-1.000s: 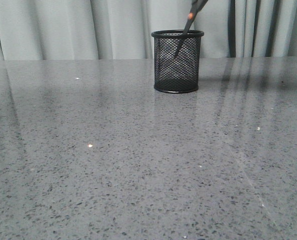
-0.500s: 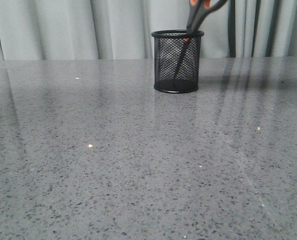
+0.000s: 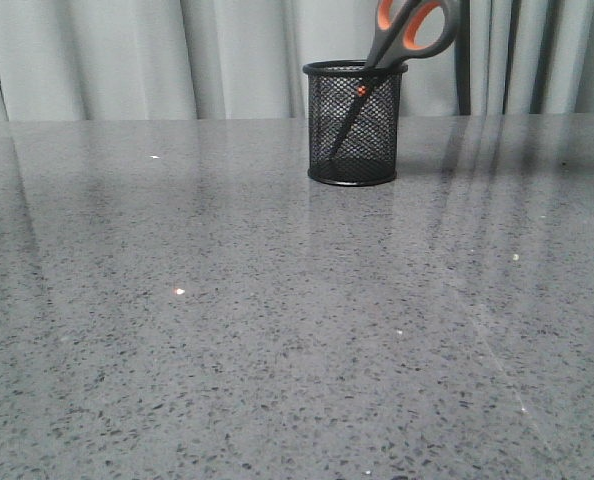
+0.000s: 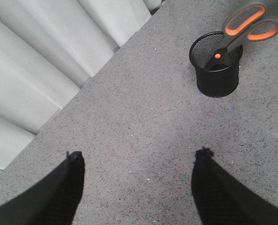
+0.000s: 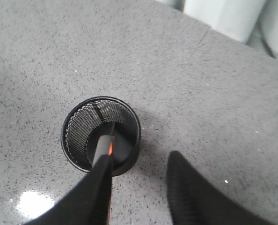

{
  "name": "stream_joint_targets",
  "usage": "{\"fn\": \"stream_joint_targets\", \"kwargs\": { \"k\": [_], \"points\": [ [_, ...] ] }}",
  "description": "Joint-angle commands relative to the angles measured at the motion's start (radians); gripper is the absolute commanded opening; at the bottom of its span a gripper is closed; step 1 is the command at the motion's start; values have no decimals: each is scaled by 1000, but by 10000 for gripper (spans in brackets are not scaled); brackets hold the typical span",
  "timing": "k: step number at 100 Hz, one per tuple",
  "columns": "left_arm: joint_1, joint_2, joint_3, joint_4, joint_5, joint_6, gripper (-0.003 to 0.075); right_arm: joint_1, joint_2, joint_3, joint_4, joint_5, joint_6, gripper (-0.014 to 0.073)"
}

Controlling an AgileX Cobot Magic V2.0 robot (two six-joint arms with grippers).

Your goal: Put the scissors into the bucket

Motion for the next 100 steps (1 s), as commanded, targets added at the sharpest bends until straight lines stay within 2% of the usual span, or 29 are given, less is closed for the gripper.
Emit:
{"fn": "stream_joint_targets", "kwargs": {
  "k": [1,7,18,32,45,61,87,100],
  "points": [
    [2,-30,-29,-41,-53,-10,357,-15,-84,-33,25,-20,17,66],
    [2,-30,-29,-41,-53,-10,253,-19,-118,-5,42,-42,17,-73],
    [2,-30,-22,-43,-50,-11,-20,-19,-201,104,67,-146,17,-46],
    [2,-46,36,-48,-106,-68,-20,-19,-367,374,77,-362,17,-46],
    [2,-116,174,-90,-290,-84,-20,-19,-532,650,82,-585,17,-46],
    [2,-265,456,-128,-564,-82,-20,-19,-745,953,99,-795,17,-46],
    [-1,-579,1010,-197,-984,-80,-20,-19,-1066,1346,125,-986,17,-46],
    [-1,-754,1240,-210,-1088,-80,-20,-19,-1224,1505,148,-1049,17,-46]
  ]
}}
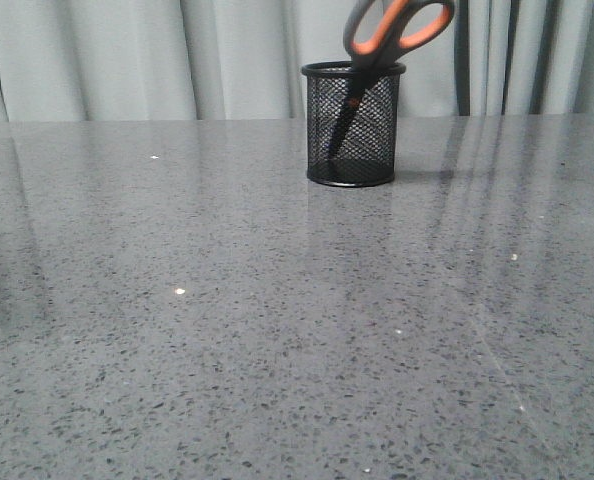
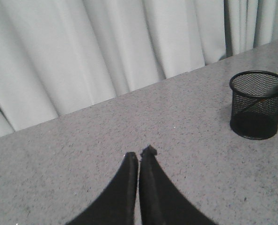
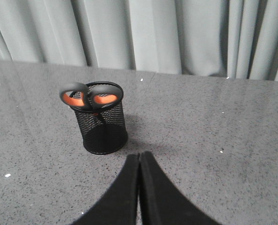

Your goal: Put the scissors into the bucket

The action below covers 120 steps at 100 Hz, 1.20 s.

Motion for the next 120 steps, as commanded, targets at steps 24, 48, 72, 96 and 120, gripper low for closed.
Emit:
{"fn": "stream_joint_targets", "kwargs": {
  "k": [24,48,72,96,120],
  "points": [
    [-1,-327,334,-57,-216,-10,-20,-6,-260,227,21,-148,1,-46],
    [-1,-383,366,-90,-222,-10,-20,-6,-281,242,21,-167,1,-46],
    [-1,-383,366,-90,-222,-10,-20,-6,-281,242,21,-167,1,-46],
    [-1,-383,366,-90,-221,-10,-20,-6,-281,242,21,-167,1,-46],
    [-1,-383,366,-65,-221,-12,-20,-6,-281,242,21,-167,1,-46]
  ]
}}
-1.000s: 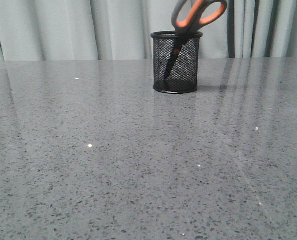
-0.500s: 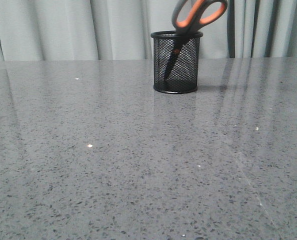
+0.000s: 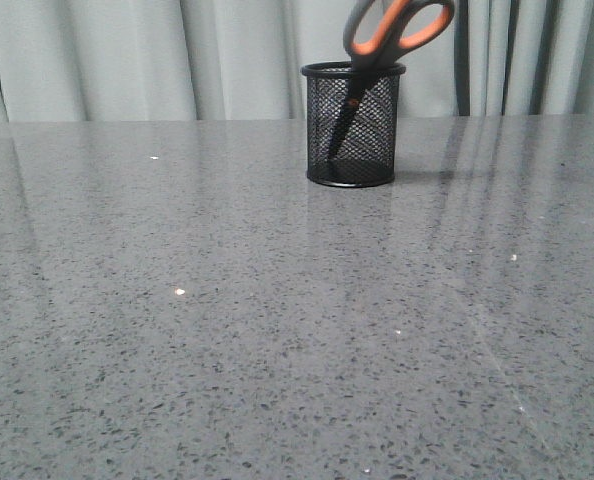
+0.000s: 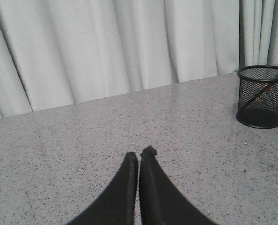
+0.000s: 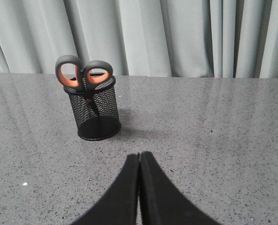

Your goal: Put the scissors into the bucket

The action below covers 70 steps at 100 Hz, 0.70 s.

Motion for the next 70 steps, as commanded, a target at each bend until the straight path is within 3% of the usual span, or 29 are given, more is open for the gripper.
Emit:
{"fn": "stream_joint_targets", "kwargs": {
  "k": [1,8,26,49,57,61,70],
  "points": [
    [-1,8,-26,12,-73,-12,-20,-6,4,-26,9,-84,1,-46],
    [3,3,-23,72,-77,-67,-20,-6,4,-26,9,-84,1,-46],
    [70,-105,101,425,-179,-549,-20,-6,4,-26,9,-84,1,-46],
    [163,-330,297,450,-175,-598,-20,-6,4,-26,9,-84,1,-46],
    [179,-327,355,508,-211,-679,-20,-6,4,-26,9,-84,1,-46],
    [179,-330,352,543,-150,-738,-20,-6,4,-26,9,-84,1,-46],
    [179,-330,354,537,-138,-750,-20,-6,6,-26,9,-84,1,-46]
  ]
}}
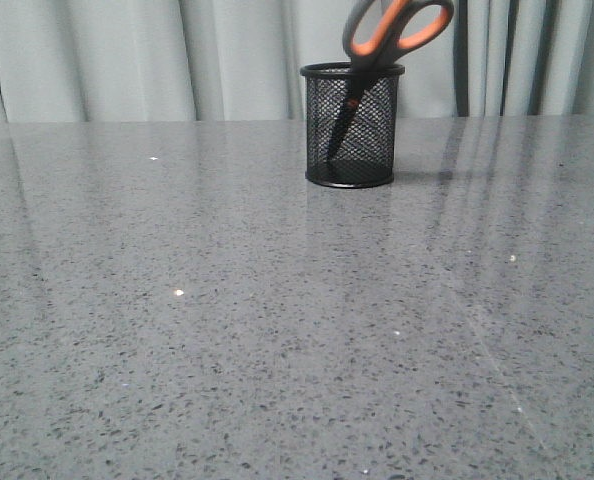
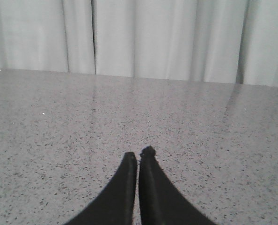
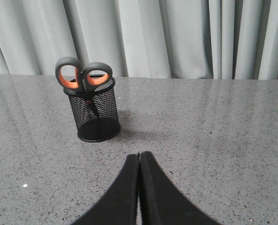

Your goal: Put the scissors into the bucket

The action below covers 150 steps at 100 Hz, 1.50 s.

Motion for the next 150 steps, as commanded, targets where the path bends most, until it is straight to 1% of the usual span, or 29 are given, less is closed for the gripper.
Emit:
{"fn": "stream_joint_targets", "kwargs": {
  "k": [1,12,93,100,103,105,106,107,115,131,146,148,150],
  "points": [
    [2,-29,43,15,-63,-45,-20,-6,7,-26,9,-80,1,-46],
    [-8,-29,40,-15,-45,-45,-20,-6,7,-26,9,-80,1,-46],
    [-8,-29,40,-15,-51,-45,-20,-6,7,-24,9,-82,1,-46],
    [-8,-29,40,-15,-51,-45,-20,-6,7,-12,-64,-98,7,-46],
    [-8,-29,40,-15,-51,-45,-20,-10,5,-1,-108,-126,41,-46],
    [-8,-29,40,-15,-51,-45,-20,-14,5,10,-134,-149,83,-46],
    [-8,-29,40,-15,-51,-45,-20,-19,3,18,-177,-161,118,-46],
    [-8,-29,40,-15,-51,-45,-20,-23,4,28,-192,-173,154,-46],
    [-8,-29,40,-15,-51,-45,-20,-51,-19,79,-338,-231,307,-46],
    [-8,-29,40,-15,-51,-45,-20,-92,-153,208,-374,-216,322,-46],
    [-8,-29,40,-15,-51,-45,-20,-95,-304,331,-394,-196,322,-46],
    [-8,-29,40,-15,-51,-45,-20,-95,-327,331,-394,-171,322,-46],
    [-8,-29,40,-15,-51,-45,-20,-95,-349,329,-394,-107,322,-46]
  ]
}}
